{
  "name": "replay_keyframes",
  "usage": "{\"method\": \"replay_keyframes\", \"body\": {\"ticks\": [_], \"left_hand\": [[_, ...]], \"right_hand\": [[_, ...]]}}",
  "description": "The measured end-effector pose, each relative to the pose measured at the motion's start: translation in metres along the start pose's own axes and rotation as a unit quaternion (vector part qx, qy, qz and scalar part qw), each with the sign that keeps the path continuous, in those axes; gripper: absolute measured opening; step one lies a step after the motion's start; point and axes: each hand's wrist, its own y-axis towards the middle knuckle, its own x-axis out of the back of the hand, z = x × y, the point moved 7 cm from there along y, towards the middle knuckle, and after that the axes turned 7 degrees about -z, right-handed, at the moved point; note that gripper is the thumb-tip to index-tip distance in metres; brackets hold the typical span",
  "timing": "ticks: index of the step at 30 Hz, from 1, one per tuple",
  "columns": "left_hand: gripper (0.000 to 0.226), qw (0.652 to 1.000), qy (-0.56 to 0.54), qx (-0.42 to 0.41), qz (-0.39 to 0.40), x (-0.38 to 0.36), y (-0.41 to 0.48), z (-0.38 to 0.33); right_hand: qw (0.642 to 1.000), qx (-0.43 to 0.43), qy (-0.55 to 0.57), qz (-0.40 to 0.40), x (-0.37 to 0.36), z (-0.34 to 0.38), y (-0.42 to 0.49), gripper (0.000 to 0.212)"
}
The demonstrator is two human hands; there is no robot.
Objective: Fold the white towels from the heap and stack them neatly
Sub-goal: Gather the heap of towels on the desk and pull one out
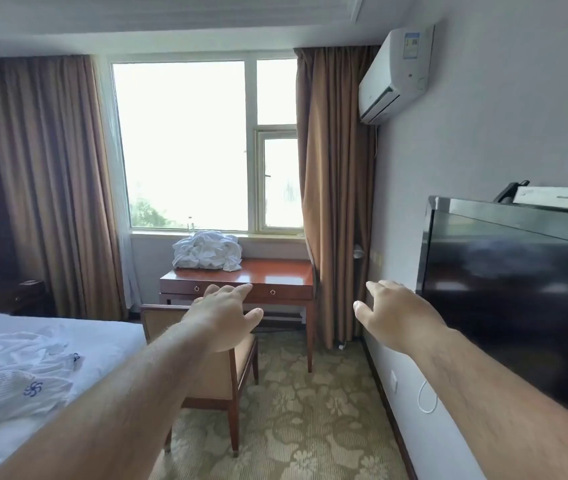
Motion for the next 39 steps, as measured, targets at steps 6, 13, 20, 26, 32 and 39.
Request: {"method": "replay_keyframes", "body": {"ticks": [6,13,20,26,32,39], "left_hand": [[0.072,0.999,0.031,0.011,0.027,-0.020,0.051,0.016],[0.074,0.999,0.031,0.003,0.005,-0.051,0.150,0.062],[0.074,1.000,0.022,0.007,0.019,-0.075,0.253,0.109],[0.073,0.999,0.032,-0.001,0.017,-0.098,0.309,0.140],[0.075,0.998,0.065,-0.011,0.008,-0.106,0.372,0.151],[0.076,0.998,0.060,-0.004,-0.001,-0.116,0.453,0.146]], "right_hand": [[1.000,-0.010,0.004,0.025,-0.031,0.005,0.045,0.068],[0.998,-0.019,-0.050,0.036,-0.089,0.017,0.126,0.064],[0.999,-0.024,-0.037,0.026,-0.126,0.053,0.226,0.066],[0.996,-0.022,-0.064,0.051,-0.179,0.065,0.272,0.066],[0.998,-0.020,-0.038,0.044,-0.198,0.067,0.337,0.069],[0.999,-0.005,-0.024,0.026,-0.217,0.057,0.429,0.069]]}}
